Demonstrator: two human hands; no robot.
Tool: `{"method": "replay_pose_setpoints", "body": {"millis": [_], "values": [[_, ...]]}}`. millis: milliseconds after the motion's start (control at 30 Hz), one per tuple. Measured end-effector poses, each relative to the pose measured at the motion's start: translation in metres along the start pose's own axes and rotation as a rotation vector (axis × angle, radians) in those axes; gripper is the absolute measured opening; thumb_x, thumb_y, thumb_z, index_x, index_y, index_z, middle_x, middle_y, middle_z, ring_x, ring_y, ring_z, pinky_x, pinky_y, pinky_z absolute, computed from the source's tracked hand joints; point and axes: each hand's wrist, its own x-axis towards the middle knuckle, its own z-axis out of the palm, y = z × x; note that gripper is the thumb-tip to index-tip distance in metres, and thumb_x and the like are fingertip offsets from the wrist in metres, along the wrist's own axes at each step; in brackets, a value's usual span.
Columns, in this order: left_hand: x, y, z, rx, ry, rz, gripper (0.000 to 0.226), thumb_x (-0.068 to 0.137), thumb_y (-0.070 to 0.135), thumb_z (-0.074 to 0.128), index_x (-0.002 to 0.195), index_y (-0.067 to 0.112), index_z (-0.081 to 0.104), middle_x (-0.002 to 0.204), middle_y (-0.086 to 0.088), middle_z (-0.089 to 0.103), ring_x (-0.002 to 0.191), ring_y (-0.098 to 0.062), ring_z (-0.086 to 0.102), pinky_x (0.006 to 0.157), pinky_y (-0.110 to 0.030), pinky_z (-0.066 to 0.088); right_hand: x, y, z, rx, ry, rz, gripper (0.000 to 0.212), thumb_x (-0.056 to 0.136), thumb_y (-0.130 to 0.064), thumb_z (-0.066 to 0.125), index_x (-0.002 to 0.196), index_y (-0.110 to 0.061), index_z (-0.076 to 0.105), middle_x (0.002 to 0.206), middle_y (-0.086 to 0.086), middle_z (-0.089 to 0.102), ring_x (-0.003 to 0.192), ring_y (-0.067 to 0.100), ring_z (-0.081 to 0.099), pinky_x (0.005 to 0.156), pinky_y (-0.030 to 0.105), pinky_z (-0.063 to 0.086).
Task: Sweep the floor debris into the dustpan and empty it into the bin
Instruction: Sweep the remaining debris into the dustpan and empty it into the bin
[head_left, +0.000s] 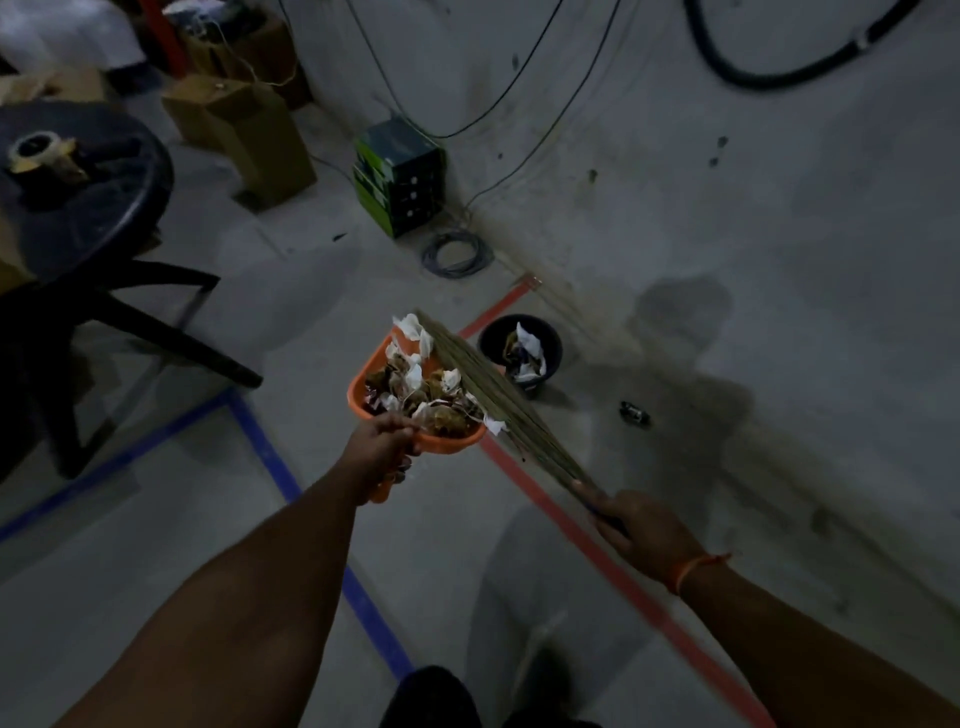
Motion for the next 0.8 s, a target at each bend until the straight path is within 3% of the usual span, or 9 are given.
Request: {"method": "replay_pose_setpoints", "body": {"millis": [200, 333, 533, 733, 800], "values": [[0.107, 0.045, 0.053, -0.025, -0.031, 0.000, 0.015, 0.102, 0.002, 0.052, 0.111, -0.001, 0.063, 0.079, -0.021, 0.064, 0.048, -0.019, 0.048, 0.044, -0.023, 0.037, 0.081, 0.086, -0.024, 0.001, -0.009, 0.033, 0.055, 0.093, -0.039, 0.041, 0.144, -0.044, 0.022, 0.079, 0.007, 0.058, 0.072, 0.023, 0.057, 0.065, 0.027, 0.031], [0.182, 0.063, 0.075, -0.023, -0.061, 0.024, 0.011, 0.102, 0.004, 0.054, 0.105, 0.004, 0.065, 0.080, -0.022, 0.064, 0.047, -0.017, 0.049, 0.044, -0.024, 0.038, 0.136, 0.135, -0.012, -0.004, -0.025, 0.070, 0.056, 0.093, -0.037, 0.048, 0.144, -0.047, 0.027, 0.069, 0.001, 0.054, 0.063, 0.019, 0.056, 0.059, 0.026, 0.033], [0.295, 0.056, 0.106, -0.013, -0.038, 0.041, 0.021, 0.103, 0.005, 0.055, 0.094, 0.017, 0.070, 0.078, -0.020, 0.065, 0.048, -0.015, 0.051, 0.043, -0.024, 0.039, 0.221, 0.203, 0.029, 0.076, -0.071, 0.127, 0.051, 0.096, -0.043, 0.041, 0.146, -0.045, 0.030, 0.069, -0.004, 0.044, 0.062, 0.014, 0.051, 0.058, 0.025, 0.037], [0.370, 0.036, 0.117, 0.003, 0.035, 0.063, 0.018, 0.104, 0.008, 0.055, 0.098, 0.016, 0.070, 0.082, -0.021, 0.066, 0.051, -0.017, 0.054, 0.047, -0.026, 0.041, 0.290, 0.254, 0.071, 0.146, -0.048, 0.101, 0.051, 0.095, -0.032, 0.053, 0.144, -0.040, 0.039, 0.070, -0.002, 0.045, 0.063, 0.015, 0.053, 0.059, 0.022, 0.037], [0.385, 0.031, 0.121, 0.019, 0.055, 0.067, 0.018, 0.104, 0.008, 0.054, 0.098, 0.016, 0.069, 0.082, -0.021, 0.067, 0.051, -0.017, 0.054, 0.046, -0.026, 0.041, 0.300, 0.267, 0.085, 0.146, -0.030, 0.088, 0.048, 0.095, -0.037, 0.050, 0.143, -0.038, 0.042, 0.069, -0.002, 0.046, 0.061, 0.016, 0.054, 0.058, 0.021, 0.037]]}}
